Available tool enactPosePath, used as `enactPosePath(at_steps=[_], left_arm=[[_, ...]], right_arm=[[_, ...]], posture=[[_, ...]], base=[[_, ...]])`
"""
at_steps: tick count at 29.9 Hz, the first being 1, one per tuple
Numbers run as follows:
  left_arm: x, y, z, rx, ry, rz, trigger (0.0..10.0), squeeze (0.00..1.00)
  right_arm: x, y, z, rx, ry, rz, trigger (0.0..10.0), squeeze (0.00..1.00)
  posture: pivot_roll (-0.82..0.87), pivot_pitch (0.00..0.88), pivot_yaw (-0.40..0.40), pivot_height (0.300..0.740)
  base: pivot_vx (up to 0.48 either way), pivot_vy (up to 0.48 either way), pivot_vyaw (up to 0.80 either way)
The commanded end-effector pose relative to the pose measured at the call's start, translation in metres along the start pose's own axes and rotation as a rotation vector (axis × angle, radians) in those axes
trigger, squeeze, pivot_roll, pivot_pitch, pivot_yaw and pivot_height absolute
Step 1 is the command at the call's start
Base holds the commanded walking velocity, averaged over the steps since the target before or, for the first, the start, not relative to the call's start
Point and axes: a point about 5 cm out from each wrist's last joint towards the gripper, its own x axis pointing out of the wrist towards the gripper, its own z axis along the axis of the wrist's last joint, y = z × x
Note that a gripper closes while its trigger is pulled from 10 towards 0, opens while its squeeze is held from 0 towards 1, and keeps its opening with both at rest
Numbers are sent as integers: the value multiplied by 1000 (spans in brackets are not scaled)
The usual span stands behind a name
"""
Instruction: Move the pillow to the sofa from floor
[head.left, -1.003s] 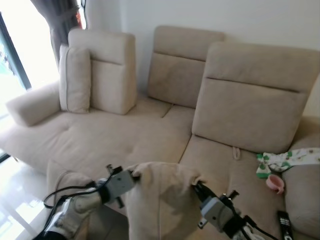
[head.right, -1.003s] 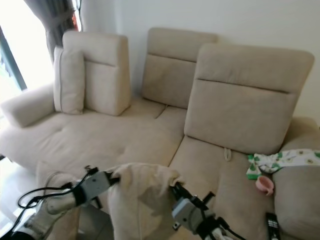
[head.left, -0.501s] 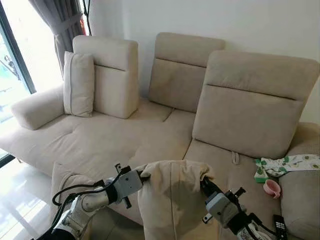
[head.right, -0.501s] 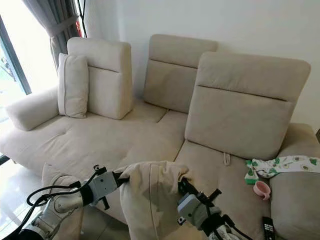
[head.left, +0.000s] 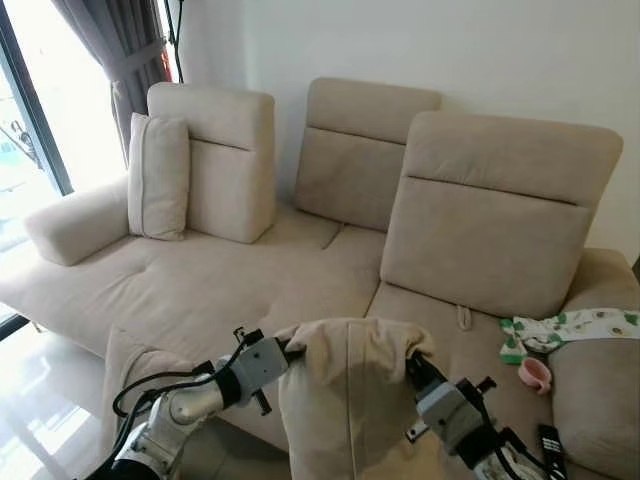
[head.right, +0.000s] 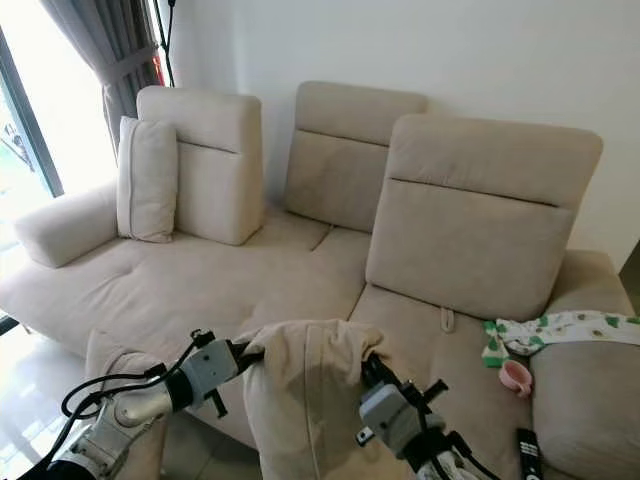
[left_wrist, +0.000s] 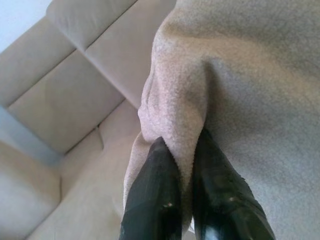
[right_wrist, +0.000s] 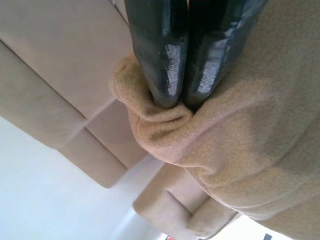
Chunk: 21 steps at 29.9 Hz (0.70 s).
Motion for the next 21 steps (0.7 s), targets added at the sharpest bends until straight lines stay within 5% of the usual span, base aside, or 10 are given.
enactPosePath(at_steps=[1,21], left_arm=[[10,-4,18,14,-98,-14,10000,0],[12,-6,17,-28,-108,-16,10000,0]], right_arm=[[3,5,11,11,-56,21,10000,0],[4,1,11,32,-46,-24,10000,0]], posture=[[92,0,9,740],[88,0,14,740]], base=[[0,0,-719],[0,0,-778]])
